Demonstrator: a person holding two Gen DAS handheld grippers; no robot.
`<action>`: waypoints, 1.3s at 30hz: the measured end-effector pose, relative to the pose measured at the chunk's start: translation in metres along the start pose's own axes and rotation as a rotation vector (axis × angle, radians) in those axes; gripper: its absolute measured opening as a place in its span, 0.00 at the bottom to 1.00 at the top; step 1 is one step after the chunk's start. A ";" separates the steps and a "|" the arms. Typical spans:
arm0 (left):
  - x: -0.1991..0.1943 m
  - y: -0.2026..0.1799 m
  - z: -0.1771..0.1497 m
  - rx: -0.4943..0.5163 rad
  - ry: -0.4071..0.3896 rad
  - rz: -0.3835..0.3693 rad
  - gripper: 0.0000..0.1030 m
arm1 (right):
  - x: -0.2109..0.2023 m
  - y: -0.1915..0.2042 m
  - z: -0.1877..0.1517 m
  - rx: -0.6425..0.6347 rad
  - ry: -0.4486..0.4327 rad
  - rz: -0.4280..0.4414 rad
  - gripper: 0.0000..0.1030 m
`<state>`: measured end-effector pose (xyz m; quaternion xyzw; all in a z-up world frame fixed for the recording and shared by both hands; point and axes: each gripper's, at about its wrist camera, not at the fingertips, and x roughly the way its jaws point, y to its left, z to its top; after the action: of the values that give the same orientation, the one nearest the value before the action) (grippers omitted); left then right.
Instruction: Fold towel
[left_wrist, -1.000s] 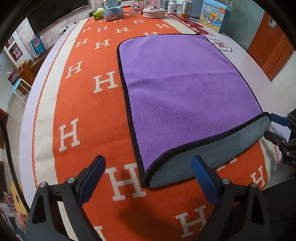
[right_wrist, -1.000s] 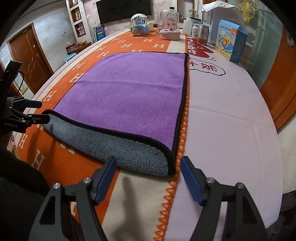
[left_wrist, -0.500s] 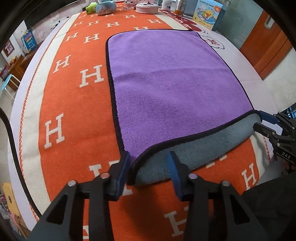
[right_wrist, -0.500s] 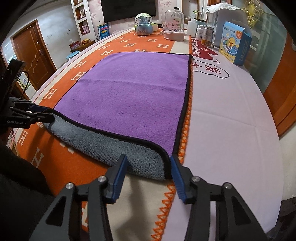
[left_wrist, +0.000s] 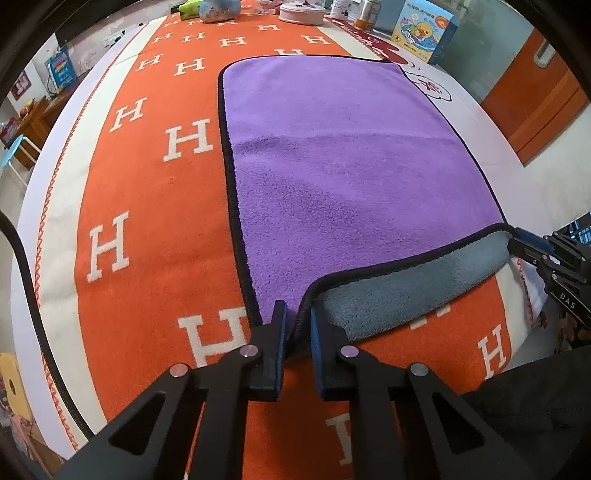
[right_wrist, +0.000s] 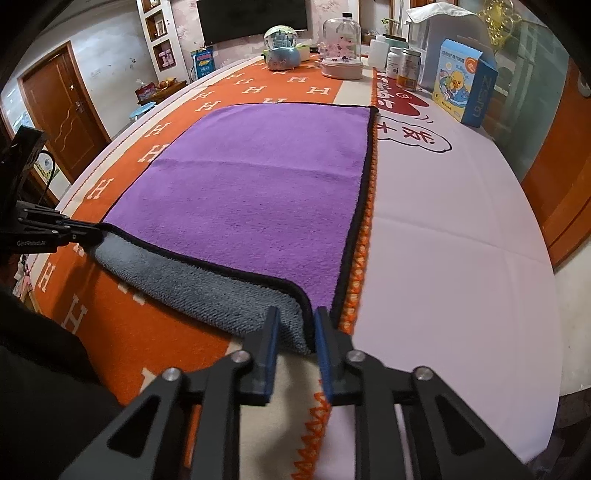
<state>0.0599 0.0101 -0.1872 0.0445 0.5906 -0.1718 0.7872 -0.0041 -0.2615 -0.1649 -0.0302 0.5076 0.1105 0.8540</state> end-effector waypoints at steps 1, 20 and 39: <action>0.000 0.000 0.000 -0.002 -0.003 0.003 0.09 | 0.000 -0.001 0.000 0.006 0.006 0.004 0.09; -0.002 -0.004 0.013 0.010 0.010 0.032 0.06 | -0.007 -0.010 0.011 -0.010 0.000 -0.004 0.04; -0.075 -0.010 0.092 0.088 -0.164 0.088 0.06 | -0.038 -0.020 0.099 -0.090 -0.165 -0.056 0.04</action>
<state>0.1225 -0.0081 -0.0876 0.0907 0.5136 -0.1657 0.8370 0.0681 -0.2705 -0.0854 -0.0734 0.4291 0.1113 0.8934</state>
